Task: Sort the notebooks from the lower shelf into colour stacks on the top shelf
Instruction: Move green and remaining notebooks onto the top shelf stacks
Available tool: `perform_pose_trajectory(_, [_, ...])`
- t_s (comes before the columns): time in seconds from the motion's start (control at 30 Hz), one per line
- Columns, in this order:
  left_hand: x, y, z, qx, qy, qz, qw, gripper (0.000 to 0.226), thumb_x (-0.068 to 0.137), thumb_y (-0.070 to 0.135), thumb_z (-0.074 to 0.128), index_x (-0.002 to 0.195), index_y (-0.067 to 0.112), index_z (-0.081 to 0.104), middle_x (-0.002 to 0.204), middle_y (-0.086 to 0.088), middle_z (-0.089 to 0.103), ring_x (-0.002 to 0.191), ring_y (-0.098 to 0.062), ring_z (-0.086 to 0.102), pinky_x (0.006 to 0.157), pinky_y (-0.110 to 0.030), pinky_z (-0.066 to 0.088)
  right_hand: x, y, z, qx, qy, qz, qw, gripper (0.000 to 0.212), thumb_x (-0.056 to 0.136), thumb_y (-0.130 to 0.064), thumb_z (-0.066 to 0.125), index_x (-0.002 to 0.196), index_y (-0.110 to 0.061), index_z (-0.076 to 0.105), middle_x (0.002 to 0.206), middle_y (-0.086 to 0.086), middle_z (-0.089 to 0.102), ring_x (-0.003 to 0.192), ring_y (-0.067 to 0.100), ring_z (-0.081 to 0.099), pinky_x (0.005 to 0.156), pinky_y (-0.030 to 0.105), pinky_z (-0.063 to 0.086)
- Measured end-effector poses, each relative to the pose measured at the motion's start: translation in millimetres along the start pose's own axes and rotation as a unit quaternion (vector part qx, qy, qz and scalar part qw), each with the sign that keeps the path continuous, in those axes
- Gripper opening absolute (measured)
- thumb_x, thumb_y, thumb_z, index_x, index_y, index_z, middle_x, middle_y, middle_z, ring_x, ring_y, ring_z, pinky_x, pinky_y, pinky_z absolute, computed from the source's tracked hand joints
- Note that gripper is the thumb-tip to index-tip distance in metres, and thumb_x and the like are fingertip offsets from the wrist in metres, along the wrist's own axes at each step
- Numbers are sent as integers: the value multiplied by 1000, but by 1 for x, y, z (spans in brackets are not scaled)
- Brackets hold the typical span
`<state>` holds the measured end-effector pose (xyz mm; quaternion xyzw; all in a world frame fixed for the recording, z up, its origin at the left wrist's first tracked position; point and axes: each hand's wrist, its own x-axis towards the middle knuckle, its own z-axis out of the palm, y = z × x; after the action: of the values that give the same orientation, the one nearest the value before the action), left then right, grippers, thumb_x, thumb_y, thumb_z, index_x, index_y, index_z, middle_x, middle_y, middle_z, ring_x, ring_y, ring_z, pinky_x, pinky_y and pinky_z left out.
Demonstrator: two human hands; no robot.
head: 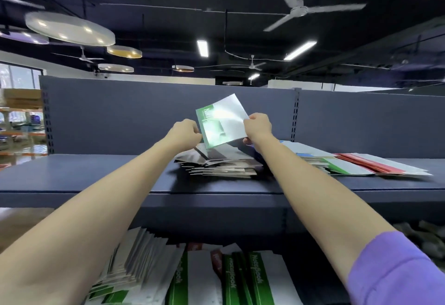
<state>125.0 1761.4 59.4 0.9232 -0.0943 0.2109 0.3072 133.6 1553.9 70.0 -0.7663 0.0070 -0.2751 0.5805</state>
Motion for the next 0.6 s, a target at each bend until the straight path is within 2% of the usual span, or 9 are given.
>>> perform_pose_trajectory(0.07, [0, 19, 10, 10, -18, 40, 999, 19, 89, 14, 50, 98, 9, 66, 97, -8, 70, 93, -28, 63, 77, -36, 52, 8, 4, -26, -32, 37, 8, 999, 21, 88, 0, 42, 74, -8, 55, 85, 9, 56, 60, 26, 50, 53, 40, 57])
perform_pose_trajectory(0.17, [4, 49, 30, 33, -38, 103, 993, 19, 90, 19, 50, 98, 13, 67, 100, -5, 70, 95, -27, 63, 83, -39, 54, 23, 10, -70, -44, 83, 17, 995, 27, 87, 2, 43, 64, -12, 46, 82, 10, 52, 54, 25, 43, 55, 35, 53])
perform_pose_trajectory(0.23, [6, 70, 43, 38, -45, 133, 989, 20, 91, 19, 50, 98, 15, 67, 99, -2, 70, 94, -27, 63, 84, -39, 55, 32, 18, -99, -42, 106, 33, 993, 24, 88, 1, 45, 69, -11, 53, 86, 10, 55, 57, 25, 48, 44, 27, 51])
perform_pose_trajectory(0.3, [7, 92, 56, 31, -50, 157, 986, 20, 91, 19, 50, 100, 16, 68, 100, -1, 70, 92, -25, 64, 84, -38, 55, 35, 29, -126, -37, 127, 48, 990, 19, 87, 0, 47, 80, -7, 63, 92, 11, 61, 62, 26, 56, 34, 26, 49])
perform_pose_trajectory(0.33, [7, 104, 64, 25, -52, 169, 984, 20, 92, 18, 50, 101, 16, 68, 100, -2, 70, 92, -25, 65, 84, -38, 55, 35, 35, -140, -36, 137, 50, 989, 20, 87, 0, 47, 77, -7, 63, 90, 11, 61, 61, 25, 55, 33, 24, 46])
perform_pose_trajectory(0.43, [9, 140, 88, 8, -68, 204, 977, 19, 93, 17, 50, 101, 16, 67, 96, 0, 68, 92, -25, 64, 82, -37, 55, 36, 52, -180, -45, 170, 69, 982, 25, 88, 0, 43, 69, -11, 54, 80, 8, 56, 54, 23, 48, 38, 24, 44])
perform_pose_trajectory(0.57, [7, 188, 124, 14, -91, 236, 967, 21, 94, 16, 48, 102, 16, 67, 97, 1, 68, 93, -24, 62, 86, -39, 55, 47, 81, -235, -13, 215, 127, 968, 18, 82, 3, 43, 85, -6, 58, 94, 17, 63, 59, 30, 63, 57, 42, 61])
perform_pose_trajectory(0.6, [6, 199, 134, 21, -95, 242, 966, 21, 93, 17, 48, 102, 17, 67, 99, 1, 69, 95, -25, 62, 86, -40, 54, 48, 87, -247, -14, 223, 134, 966, 16, 83, 5, 43, 84, -5, 56, 95, 17, 62, 61, 29, 62, 53, 36, 60])
